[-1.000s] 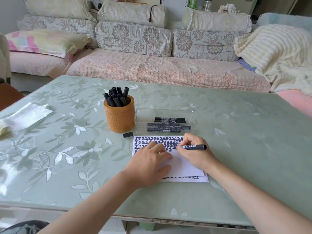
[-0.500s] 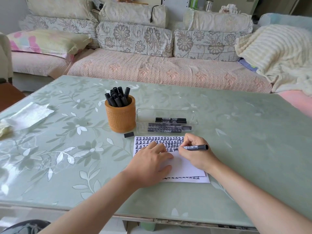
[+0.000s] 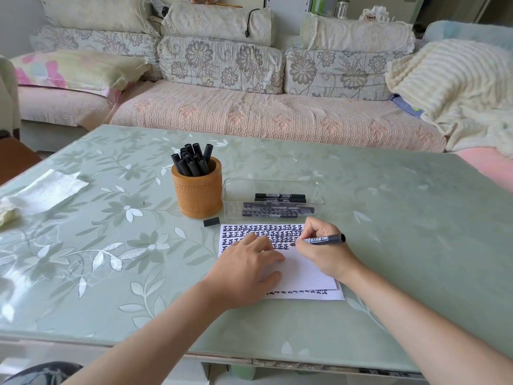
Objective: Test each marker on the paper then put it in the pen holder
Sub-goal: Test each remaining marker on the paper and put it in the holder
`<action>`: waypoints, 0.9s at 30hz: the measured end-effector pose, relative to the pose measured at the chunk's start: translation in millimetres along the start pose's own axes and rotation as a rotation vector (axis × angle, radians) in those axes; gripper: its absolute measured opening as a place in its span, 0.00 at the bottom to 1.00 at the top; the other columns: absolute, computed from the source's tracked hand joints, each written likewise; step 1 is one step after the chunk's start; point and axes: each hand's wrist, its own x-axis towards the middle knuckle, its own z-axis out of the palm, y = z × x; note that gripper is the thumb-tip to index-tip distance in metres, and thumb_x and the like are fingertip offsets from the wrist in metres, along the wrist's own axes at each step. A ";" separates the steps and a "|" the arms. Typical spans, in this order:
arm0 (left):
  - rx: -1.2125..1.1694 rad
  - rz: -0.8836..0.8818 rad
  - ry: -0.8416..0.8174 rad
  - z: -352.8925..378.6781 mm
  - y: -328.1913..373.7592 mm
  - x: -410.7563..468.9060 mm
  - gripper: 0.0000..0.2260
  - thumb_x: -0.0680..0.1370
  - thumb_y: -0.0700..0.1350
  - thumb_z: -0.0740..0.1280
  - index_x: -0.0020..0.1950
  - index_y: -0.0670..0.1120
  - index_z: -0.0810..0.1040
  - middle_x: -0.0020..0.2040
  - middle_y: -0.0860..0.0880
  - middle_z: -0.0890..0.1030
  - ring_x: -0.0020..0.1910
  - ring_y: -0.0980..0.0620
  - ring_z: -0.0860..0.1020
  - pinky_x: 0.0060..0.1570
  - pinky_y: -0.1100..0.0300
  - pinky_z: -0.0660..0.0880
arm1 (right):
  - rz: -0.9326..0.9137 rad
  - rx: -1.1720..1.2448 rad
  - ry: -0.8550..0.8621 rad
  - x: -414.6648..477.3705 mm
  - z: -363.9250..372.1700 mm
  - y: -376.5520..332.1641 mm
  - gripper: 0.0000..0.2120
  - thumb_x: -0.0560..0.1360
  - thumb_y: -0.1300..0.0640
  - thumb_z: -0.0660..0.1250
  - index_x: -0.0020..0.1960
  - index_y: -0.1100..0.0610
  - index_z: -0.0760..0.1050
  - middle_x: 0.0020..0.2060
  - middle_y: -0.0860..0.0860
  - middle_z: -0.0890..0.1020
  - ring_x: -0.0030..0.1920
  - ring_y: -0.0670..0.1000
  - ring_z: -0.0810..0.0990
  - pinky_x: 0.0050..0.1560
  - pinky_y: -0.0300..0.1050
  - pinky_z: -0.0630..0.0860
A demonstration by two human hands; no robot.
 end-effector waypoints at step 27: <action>0.043 -0.447 0.060 -50.6 -86.2 -9.5 0.05 0.77 0.47 0.68 0.52 0.50 0.81 0.52 0.54 0.76 0.51 0.49 0.76 0.45 0.53 0.76 | -0.123 -0.235 -0.301 17.1 40.1 -68.2 0.16 0.78 0.66 0.58 0.41 0.46 0.70 0.45 0.48 0.74 0.33 0.47 0.74 0.36 0.46 0.74</action>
